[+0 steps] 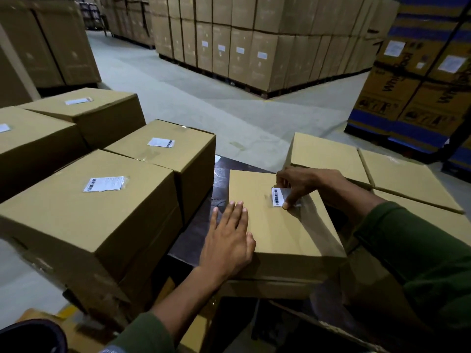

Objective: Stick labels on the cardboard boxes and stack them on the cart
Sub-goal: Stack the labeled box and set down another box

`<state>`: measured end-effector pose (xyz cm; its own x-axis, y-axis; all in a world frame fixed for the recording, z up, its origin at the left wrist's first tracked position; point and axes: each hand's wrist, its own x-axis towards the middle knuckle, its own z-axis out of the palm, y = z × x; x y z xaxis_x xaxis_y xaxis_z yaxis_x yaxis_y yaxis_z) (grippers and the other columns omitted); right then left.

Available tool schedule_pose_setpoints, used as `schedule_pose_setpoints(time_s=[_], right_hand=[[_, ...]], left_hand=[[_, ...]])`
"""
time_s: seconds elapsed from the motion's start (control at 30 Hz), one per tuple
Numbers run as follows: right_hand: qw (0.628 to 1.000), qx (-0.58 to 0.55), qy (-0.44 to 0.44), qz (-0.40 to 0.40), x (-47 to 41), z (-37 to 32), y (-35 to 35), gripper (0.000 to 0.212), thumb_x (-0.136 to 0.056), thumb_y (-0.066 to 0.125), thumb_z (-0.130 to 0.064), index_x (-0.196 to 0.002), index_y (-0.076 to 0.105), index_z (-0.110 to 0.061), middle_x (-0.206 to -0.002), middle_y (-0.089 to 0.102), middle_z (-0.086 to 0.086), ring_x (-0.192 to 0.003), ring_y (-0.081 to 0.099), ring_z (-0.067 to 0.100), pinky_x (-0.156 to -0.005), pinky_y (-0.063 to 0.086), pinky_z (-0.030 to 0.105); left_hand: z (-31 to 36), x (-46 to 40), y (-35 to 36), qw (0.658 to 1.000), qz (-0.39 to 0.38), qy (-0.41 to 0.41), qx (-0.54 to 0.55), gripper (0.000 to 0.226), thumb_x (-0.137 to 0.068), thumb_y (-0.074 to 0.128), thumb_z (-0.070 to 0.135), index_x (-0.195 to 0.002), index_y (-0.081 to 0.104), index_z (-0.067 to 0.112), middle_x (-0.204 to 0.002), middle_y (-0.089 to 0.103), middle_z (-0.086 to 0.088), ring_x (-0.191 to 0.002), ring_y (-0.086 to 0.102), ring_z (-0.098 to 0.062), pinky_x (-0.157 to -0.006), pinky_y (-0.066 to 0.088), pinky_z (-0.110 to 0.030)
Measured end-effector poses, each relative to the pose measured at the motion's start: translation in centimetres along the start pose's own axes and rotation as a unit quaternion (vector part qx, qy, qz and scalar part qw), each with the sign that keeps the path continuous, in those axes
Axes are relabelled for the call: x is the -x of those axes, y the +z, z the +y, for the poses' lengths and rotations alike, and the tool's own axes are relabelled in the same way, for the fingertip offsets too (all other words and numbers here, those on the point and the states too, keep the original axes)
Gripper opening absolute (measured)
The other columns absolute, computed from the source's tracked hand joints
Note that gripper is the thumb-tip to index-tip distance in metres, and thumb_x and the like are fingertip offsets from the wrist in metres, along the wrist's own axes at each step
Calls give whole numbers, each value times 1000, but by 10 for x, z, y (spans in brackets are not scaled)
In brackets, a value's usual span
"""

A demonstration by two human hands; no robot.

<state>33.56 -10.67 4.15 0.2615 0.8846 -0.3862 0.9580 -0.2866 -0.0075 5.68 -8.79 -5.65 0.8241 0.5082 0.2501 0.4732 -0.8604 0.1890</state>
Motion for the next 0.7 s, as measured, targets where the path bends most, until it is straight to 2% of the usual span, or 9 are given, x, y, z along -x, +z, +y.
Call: schedule_pose_setpoints(time_s=[0.1,0.17,0.23,0.3,0.33,0.4,0.43,0.47,0.7], right_hand=[[1000,-27,-3,16,5,0,1,57,-58,90,-53,-90,47,-33,-94,56,-12,-85,56,13,-75,51,38],[998,-50,-6,32,11,2,1,50,-65,89,-43,-98,53,-33,-88,57,-15,-81,57,12,-73,50,35],[996,-71,-6,54,25,4,1,39,-77,83,-30,-110,63,-24,-86,61,-14,-79,60,12,-73,50,33],[976,-176,4,126,41,3,7,24,-85,75,-24,-106,69,-14,-89,68,-2,-83,66,19,-77,54,39],[945,-275,8,177,49,1,13,20,-88,72,-25,-101,70,-9,-92,71,8,-84,68,25,-80,54,46],[839,-481,33,253,62,-4,34,28,-95,65,-25,-104,66,1,-102,70,23,-91,69,34,-89,53,53],[800,-538,48,263,66,-6,47,31,-97,61,-27,-109,63,2,-106,70,25,-97,69,38,-92,52,55],[788,-552,56,268,67,-8,59,32,-99,59,-31,-112,63,-3,-107,70,22,-100,68,39,-93,53,57],[842,-459,16,282,55,-43,81,28,-99,50,-48,-113,61,-26,-107,71,-6,-96,68,12,-88,55,47]], left_hand=[[0,0,-2,1000,-11,-3,-4,78,-88,1,46,-156,17,11,-165,6,-6,-152,-6,-19,-121,-6,-50],[0,1,-2,1000,-11,-8,-7,77,-90,2,47,-156,18,13,-165,8,-7,-152,-6,-23,-121,-5,-51],[0,3,-4,1000,5,-17,-9,72,-92,11,47,-153,29,13,-161,20,-11,-150,7,-28,-122,3,-51],[0,3,-5,999,21,-21,-14,68,-93,19,47,-148,38,13,-151,33,-12,-144,22,-28,-121,10,-50],[0,3,-5,999,24,-21,-16,66,-93,21,47,-147,40,13,-148,37,-11,-141,27,-27,-121,12,-50],[0,3,-4,999,29,-21,-17,64,-94,24,46,-145,45,12,-146,43,-11,-138,34,-26,-120,17,-50],[1,4,-4,999,29,-21,-18,63,-94,25,45,-143,47,11,-146,46,-11,-138,37,-27,-119,21,-51],[0,4,-2,999,29,-21,-19,63,-94,27,44,-141,50,10,-146,48,-12,-137,40,-28,-117,25,-52],[0,3,4,999,31,-24,-29,63,-95,26,44,-142,51,10,-149,47,-12,-139,39,-28,-115,28,-54]])
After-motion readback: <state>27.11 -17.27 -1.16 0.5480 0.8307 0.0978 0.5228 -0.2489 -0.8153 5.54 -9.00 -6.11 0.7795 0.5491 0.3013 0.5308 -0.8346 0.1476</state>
